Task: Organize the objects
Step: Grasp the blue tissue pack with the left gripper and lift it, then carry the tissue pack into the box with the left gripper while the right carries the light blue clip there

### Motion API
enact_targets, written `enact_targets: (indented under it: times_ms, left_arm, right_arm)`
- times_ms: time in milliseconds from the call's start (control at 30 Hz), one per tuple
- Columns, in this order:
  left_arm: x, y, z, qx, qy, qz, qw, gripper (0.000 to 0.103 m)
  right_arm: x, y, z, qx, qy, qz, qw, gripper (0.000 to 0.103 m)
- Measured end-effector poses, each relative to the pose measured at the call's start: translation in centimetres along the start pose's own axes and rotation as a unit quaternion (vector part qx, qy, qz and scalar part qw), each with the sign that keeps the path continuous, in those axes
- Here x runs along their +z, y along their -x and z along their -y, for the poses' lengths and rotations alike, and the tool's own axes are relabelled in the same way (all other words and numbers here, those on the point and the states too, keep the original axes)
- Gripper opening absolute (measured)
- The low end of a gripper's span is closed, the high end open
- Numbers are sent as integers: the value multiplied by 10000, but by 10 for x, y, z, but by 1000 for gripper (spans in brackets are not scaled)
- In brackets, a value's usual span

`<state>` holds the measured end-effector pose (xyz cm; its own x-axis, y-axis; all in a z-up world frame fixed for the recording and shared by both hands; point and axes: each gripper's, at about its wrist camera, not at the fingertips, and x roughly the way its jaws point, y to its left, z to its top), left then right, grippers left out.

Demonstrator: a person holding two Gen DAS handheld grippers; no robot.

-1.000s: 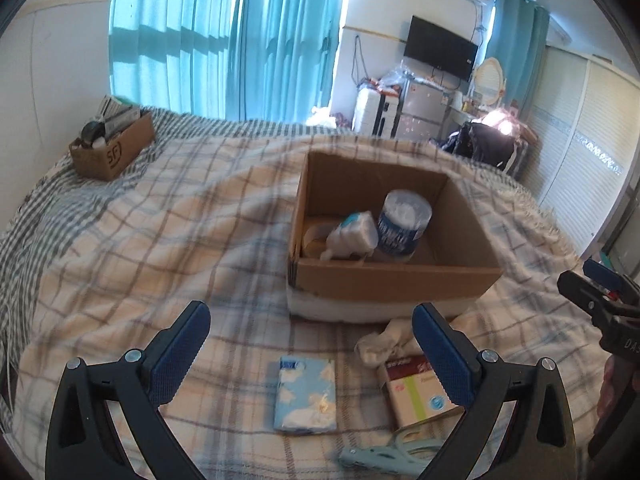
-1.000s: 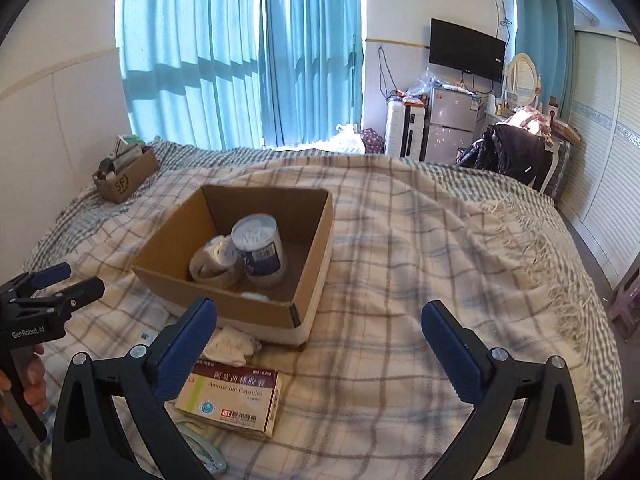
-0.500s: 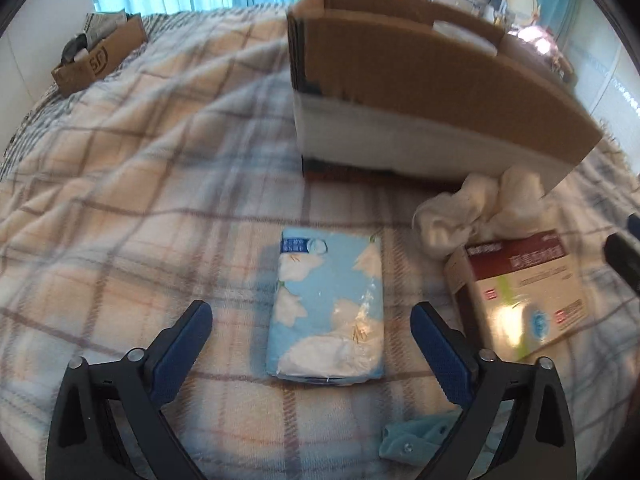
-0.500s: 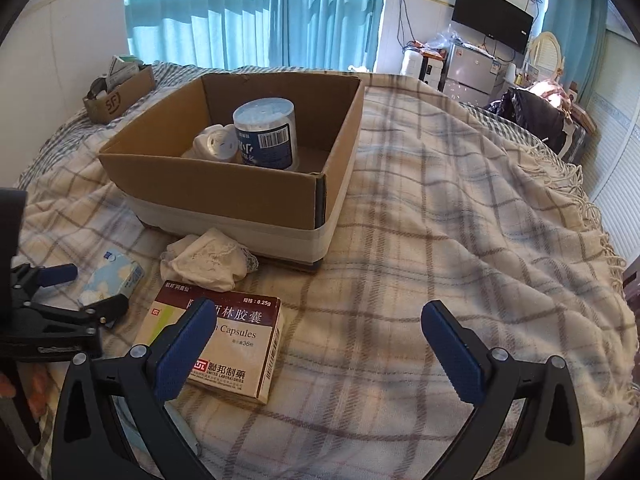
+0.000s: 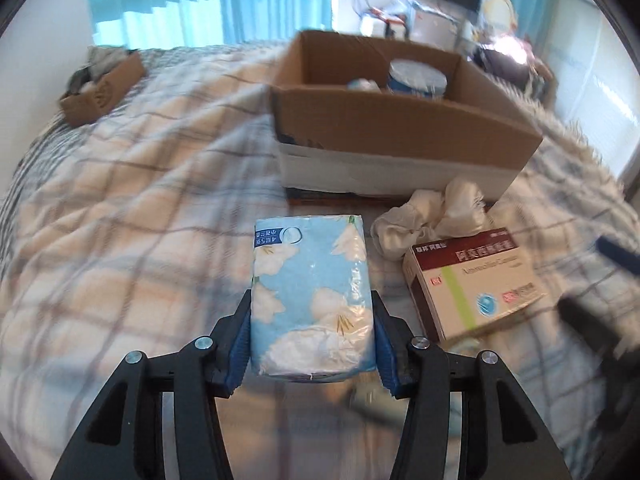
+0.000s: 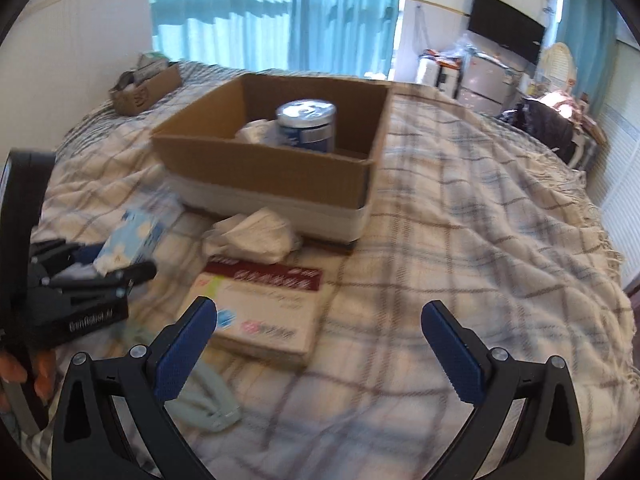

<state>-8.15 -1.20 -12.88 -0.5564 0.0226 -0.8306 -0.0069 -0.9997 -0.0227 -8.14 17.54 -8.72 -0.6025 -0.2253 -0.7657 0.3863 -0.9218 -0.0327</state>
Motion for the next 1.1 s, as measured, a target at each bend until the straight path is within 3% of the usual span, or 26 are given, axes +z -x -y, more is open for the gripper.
enact_targets:
  times_ms: [133,400,433,467,533,600,633,667,700,933,1100]
  left_arm:
    - [-12,25,-8,253,98,10,9996,53]
    - [-35,39,-18,275,188,-4,9994,53]
    - [-35,37,-20,257,217,0,9994,53]
    - [-35,37,-22,193,280,38,9994,53]
    - [-34,37,-26,108,373,61,9992,53]
    - [-34,36,-29,49,452,66,9989,53]
    - [-34,37,-30,16,497,75,9987,53]
    - [-34,37,-31,-5,516,79,9986,53]
    - [-34,36,-32,-14,530,86,9986,53]
    - [-35,35,-29,76,476,78,9988,53]
    - [-37,39,-26,-47,524,57,9986,53]
  right_arm:
    - [-15,-5,-33,348,419,-258,9982,103]
    - [-38,-33,-78,307,985,-780,9916,101]
    - [-39,-37,-79,292,974,-864,9911,96]
    - [-40,-41,-80,343,958,-951,9903,84]
    - [-42,-46,-81,380,966,-1053,9890,69]
    - [-42,-43,-81,331,956,-985,9900,64]
    - [-41,-40,-80,333,927,-928,9908,55]
    - [-40,-38,-79,315,895,-859,9918,35]
    - [-38,-35,-78,255,873,-793,9927,30]
    - [-30,-11,-70,414,611,-457,9962,10]
    - [-22,5,-69,627,543,-271,9962,8]
